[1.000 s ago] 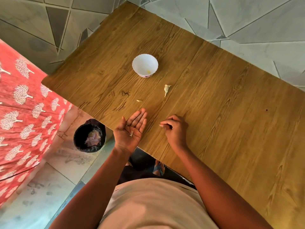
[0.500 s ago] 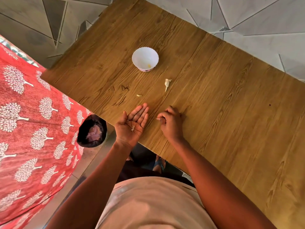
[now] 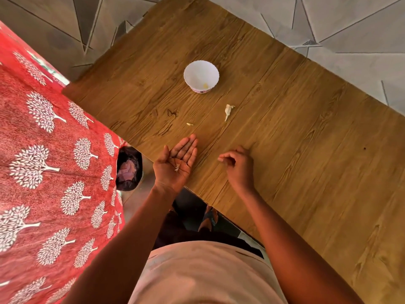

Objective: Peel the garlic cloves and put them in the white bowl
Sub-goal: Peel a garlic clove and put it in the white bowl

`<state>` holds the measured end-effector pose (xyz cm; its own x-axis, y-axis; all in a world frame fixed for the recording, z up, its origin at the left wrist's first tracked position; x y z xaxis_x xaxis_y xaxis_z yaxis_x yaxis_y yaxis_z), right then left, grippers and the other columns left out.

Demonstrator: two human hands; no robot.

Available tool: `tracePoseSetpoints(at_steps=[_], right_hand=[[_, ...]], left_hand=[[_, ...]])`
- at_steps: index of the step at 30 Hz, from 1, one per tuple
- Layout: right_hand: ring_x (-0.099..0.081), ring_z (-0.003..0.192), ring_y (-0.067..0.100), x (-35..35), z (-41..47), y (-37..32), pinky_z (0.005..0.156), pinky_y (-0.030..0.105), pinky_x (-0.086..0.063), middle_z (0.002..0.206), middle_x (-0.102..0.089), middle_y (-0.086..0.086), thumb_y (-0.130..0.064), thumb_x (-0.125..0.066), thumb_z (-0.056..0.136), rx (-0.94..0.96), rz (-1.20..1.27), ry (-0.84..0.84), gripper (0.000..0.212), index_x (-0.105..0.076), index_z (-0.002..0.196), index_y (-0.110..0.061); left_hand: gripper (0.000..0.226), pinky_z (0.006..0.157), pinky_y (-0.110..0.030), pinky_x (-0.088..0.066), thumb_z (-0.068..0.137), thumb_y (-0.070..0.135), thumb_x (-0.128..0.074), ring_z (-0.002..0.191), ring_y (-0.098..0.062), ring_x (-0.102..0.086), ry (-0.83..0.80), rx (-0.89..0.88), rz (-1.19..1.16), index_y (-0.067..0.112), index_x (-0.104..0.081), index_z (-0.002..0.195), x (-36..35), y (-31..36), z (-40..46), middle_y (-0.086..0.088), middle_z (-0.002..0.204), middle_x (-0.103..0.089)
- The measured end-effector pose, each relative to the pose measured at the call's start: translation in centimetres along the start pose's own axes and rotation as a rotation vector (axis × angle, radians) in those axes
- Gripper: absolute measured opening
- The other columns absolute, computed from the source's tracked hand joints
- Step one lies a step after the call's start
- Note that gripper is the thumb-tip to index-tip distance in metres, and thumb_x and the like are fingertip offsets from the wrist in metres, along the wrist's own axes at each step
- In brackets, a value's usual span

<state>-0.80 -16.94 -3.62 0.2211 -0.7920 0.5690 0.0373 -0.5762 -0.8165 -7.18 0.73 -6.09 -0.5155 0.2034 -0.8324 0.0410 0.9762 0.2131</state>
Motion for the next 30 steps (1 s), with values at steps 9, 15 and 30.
tracePoseSetpoints(at_steps=[9,15,30], right_hand=[[-0.059,0.102,0.018,-2.7,0.3,-1.3,0.09,0.052,-0.049,0.107,-0.057,-0.006,-0.004,-0.07,0.084,0.037,-0.284,0.045,0.023,-0.072,0.093,-0.024],[-0.05,0.118,0.029,-3.4,0.0,-2.4,0.097,0.054,-0.036,0.117,-0.058,0.005,0.001,-0.068,0.083,0.017,-0.45,0.031,0.025,-0.067,0.097,-0.02],[-0.061,0.083,0.008,-28.8,-2.3,-18.0,0.08,0.018,-0.049,0.087,-0.065,0.001,0.006,-0.065,0.089,0.216,0.051,-0.371,0.02,-0.068,0.087,-0.013]], left_hand=[[0.07,0.111,-0.045,-0.046,0.11,0.04,-0.022,0.133,-0.039,-0.056,0.008,0.01,-0.028,-0.012,-0.068,0.12,-0.1,0.3,-0.4,-0.028,0.142,-0.057],[0.065,0.109,-0.046,-0.048,0.11,0.036,-0.026,0.132,-0.04,-0.057,0.008,-0.035,-0.099,-0.013,-0.067,0.122,1.2,2.4,-2.1,-0.028,0.143,-0.056],[0.051,0.104,-0.047,-0.052,0.102,0.024,-0.038,0.128,-0.041,-0.06,0.185,-0.2,-0.264,-0.014,-0.067,0.118,19.3,22.5,-6.1,-0.031,0.141,-0.056]])
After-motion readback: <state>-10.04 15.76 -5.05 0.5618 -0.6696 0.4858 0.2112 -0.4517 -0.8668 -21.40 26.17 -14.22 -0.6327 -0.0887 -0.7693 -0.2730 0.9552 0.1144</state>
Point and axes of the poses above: each hand's wrist, its own z-axis towards the middle knuckle, its own x-axis out of the back of the hand, y = z × x, the point moved 8 cm from there along z, towards the middle knuckle
